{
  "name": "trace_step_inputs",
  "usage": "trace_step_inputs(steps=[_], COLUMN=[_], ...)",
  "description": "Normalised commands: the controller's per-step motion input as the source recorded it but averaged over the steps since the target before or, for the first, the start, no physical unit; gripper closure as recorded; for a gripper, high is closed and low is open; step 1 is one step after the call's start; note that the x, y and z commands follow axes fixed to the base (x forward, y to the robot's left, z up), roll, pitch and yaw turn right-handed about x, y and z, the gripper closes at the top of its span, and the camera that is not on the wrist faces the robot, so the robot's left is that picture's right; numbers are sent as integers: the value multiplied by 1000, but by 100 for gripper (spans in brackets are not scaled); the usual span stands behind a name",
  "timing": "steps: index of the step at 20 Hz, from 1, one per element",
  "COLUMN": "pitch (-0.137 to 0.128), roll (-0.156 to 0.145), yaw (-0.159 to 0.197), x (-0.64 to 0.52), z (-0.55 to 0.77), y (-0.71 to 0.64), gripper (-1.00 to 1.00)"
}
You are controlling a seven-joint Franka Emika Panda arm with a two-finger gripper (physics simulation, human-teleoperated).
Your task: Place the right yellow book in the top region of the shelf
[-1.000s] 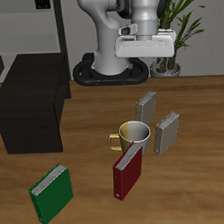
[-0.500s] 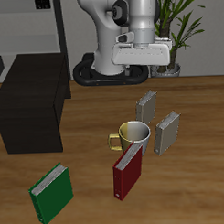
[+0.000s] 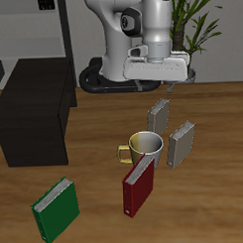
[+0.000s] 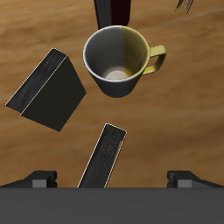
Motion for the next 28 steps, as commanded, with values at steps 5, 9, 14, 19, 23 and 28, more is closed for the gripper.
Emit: trace_step_inputs(steps=[5, 9, 14, 19, 23, 28], pitch=[70, 40, 12, 33, 20, 9], roll=[1, 6, 7, 4, -13, 4], yaw=[-2, -4, 3, -7, 6, 5], x=[194, 5, -6, 36, 60, 56], z=[-312, -299, -205, -288, -132, -65], y=[62, 69, 29, -13, -64, -63], gripper=[-100, -100, -100, -100, 100, 100])
